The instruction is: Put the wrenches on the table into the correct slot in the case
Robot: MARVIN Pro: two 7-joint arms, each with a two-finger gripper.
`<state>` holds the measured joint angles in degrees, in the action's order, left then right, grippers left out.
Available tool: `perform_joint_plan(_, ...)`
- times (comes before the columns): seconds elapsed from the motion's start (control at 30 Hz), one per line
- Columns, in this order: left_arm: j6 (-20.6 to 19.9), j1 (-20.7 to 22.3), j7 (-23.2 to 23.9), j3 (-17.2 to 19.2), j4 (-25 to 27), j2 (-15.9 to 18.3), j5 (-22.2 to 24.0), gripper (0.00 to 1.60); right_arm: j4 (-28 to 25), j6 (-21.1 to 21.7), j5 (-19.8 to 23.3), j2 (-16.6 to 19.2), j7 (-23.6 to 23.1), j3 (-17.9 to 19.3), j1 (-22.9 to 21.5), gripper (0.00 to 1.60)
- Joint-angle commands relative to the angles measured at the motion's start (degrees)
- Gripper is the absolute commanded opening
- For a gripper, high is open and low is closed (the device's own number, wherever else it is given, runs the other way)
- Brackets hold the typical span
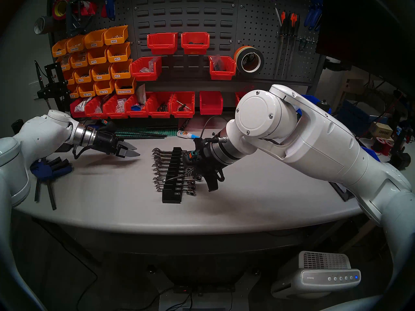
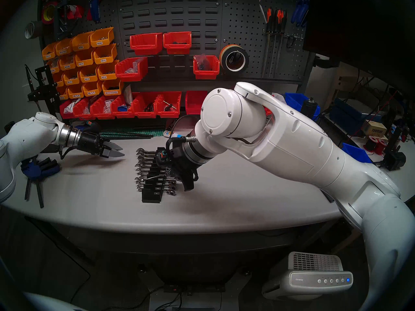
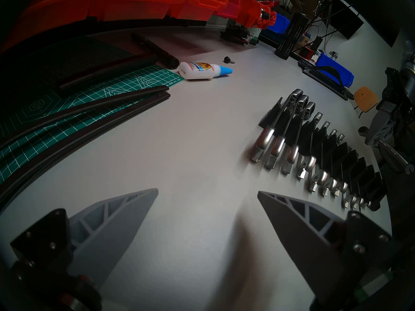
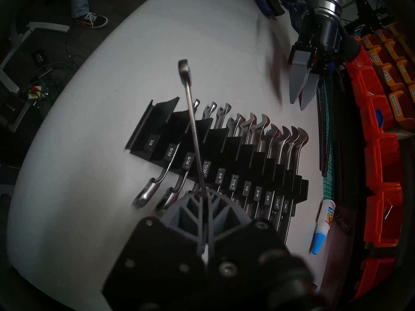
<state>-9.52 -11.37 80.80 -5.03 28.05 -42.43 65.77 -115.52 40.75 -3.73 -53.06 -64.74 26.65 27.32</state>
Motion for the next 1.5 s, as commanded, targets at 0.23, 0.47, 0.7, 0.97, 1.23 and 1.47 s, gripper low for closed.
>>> perform_joint_plan(0.23,0.0,1.5,0.1,0.6,-0.2,-0.1,0.1,1.6,-4.1,6.5,2.1,3.0,0.1,-0.1,-1.8,0.0)
perform_joint_plan(0.47,0.0,1.5,0.1,0.6,-0.1,-0.1,0.1,1.6,-5.0,10.4,4.8,4.6,1.3,-3.6,-4.0,0.0)
perform_joint_plan(0.7,0.0,1.5,0.1,0.6,-0.1,-0.1,0.1,1.6,-5.9,12.8,8.8,5.7,4.5,-8.9,-7.9,0.0)
perform_joint_plan(0.97,0.0,1.5,0.1,0.6,-0.1,-0.1,0.1,1.6,-6.2,14.1,12.4,5.6,7.3,-12.9,-12.1,0.0)
perform_joint_plan(1.23,0.0,1.5,0.1,0.6,-0.1,-0.1,0.1,1.6,-5.4,14.2,15.1,5.2,8.8,-15.0,-15.0,0.0)
perform_joint_plan(1.47,0.0,1.5,0.1,0.6,-0.1,-0.1,0.1,1.6,-4.9,14.2,19.0,7.2,9.5,-14.6,-16.0,0.0)
